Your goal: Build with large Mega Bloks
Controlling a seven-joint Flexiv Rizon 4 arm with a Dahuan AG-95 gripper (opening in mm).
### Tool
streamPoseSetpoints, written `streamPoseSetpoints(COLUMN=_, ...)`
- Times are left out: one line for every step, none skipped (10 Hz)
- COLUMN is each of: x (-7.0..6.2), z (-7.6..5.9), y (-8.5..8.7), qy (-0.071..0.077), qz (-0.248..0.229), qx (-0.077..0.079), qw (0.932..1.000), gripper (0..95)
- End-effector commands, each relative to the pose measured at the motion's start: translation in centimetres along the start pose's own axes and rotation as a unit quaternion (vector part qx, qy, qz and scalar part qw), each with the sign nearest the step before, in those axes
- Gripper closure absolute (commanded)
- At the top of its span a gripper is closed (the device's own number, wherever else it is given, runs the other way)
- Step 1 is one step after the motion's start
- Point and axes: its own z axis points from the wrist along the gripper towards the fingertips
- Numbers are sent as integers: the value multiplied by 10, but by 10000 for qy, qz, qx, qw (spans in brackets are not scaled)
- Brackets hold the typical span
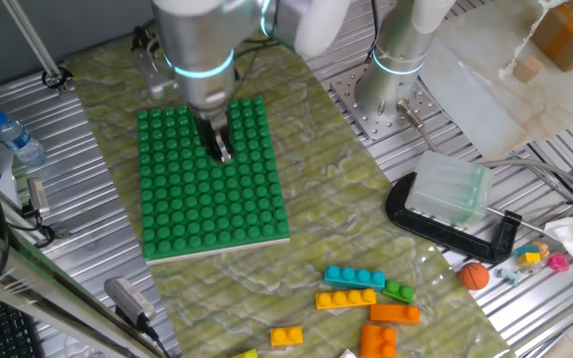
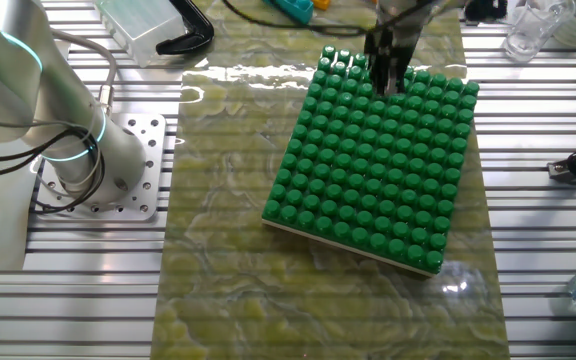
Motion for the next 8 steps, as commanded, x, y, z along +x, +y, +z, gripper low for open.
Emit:
streamPoseSetpoints(x=-8, z=-6, y=10, qy=30, qz=-4, qx=-2, qw=10000, gripper=950)
streamPoseSetpoints(x=-14, z=-9, y=19, qy=63, qz=26, qx=0, qw=10000, gripper=950)
streamPoseSetpoints(x=-23, z=-15, y=34, qy=126, qz=27, qx=-2, qw=9999, gripper=950)
streamPoseSetpoints(x=-27, z=-18, y=43, qy=154, qz=-61, qx=-4, qw=9999, gripper=950)
streamPoseSetpoints(x=-30, z=-22, y=50, qy=228, qz=-110, qx=-6, qw=9997, gripper=950)
streamPoseSetpoints(x=-35, z=-24, y=56, qy=298, qz=-176, qx=-6, qw=9994, gripper=950)
streamPoseSetpoints(x=-43, z=-24, y=66, qy=387, qz=-235, qx=-8, qw=9990, gripper=950)
streamPoseSetpoints(x=-49, z=-23, y=73, qy=443, qz=-250, qx=-8, qw=9987, gripper=950)
